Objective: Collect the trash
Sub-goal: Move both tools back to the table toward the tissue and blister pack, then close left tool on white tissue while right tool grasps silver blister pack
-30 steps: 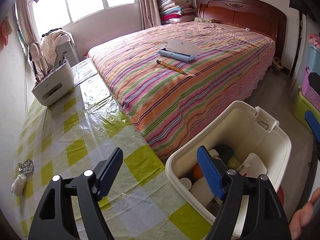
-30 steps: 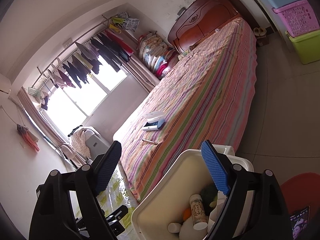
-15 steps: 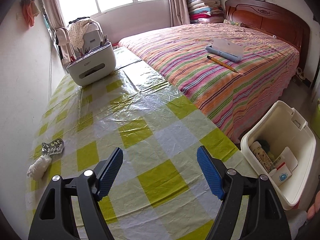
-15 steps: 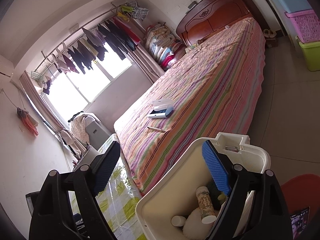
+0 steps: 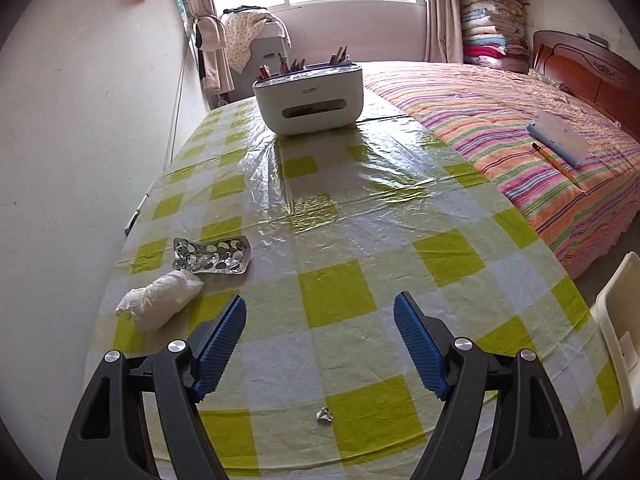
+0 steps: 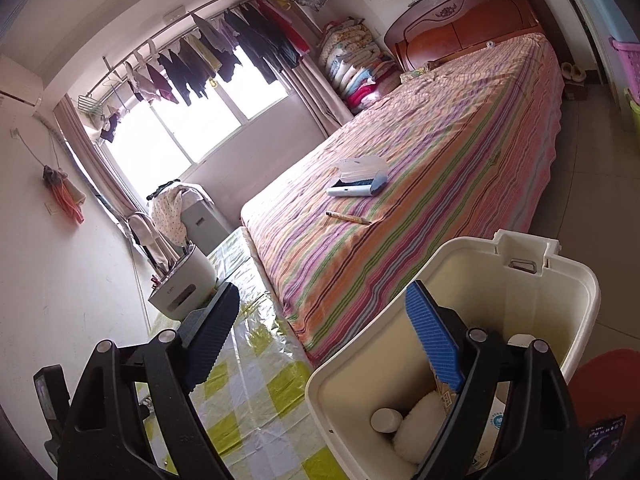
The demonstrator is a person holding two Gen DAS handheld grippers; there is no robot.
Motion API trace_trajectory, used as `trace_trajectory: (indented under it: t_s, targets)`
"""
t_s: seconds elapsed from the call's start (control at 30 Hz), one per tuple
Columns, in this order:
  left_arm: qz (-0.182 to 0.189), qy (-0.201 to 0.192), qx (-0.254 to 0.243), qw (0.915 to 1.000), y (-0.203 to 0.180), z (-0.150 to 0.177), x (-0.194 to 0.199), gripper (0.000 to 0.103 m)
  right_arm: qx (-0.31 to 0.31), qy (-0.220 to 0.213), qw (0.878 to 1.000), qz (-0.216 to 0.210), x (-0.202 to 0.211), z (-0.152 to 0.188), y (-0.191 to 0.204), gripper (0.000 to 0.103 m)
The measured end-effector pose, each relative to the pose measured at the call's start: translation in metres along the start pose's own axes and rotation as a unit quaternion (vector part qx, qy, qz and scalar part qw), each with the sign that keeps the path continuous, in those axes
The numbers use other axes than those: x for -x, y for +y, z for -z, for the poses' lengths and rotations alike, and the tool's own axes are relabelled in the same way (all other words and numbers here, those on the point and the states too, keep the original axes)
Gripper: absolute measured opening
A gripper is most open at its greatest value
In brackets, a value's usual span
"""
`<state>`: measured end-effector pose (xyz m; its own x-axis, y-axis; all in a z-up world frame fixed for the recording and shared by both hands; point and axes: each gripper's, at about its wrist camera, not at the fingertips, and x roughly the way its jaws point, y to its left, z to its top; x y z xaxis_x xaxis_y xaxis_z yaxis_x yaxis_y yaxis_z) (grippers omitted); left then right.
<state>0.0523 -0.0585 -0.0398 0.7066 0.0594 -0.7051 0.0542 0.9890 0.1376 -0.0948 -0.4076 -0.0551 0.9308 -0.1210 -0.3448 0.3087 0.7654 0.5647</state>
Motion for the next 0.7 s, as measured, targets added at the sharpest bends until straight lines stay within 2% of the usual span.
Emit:
trace_trajectory:
  t_s: [0.17,0.3,0.4,0.5,0.7]
  targets:
    - [-0.027,0.017,0.078,0.9964,0.063,-0.002,-0.018,0.074,0.029,0.006,1.0,-0.004,-0.004,0.008,0.019,0.084]
    - [-0.026,0.046,0.152,0.9869,0.108,-0.001,-0.042,0.074,0.05,0.013,0.999,-0.01,-0.007,0.014,0.032,0.084]
    - [-0.024,0.073,0.188,0.9791,0.131,0.002,-0.062,0.074,0.065,0.015,0.998,-0.013,-0.007,0.018,0.039,0.084]
    - [-0.028,0.087,0.2,0.9754,0.143,0.001,-0.077,0.074,0.082,0.013,0.996,-0.015,-0.006,0.022,0.048,0.084]
    - [-0.038,0.094,0.192,0.9763,0.148,-0.007,-0.093,0.074,0.128,0.025,0.991,-0.035,-0.009,0.035,0.073,0.084]
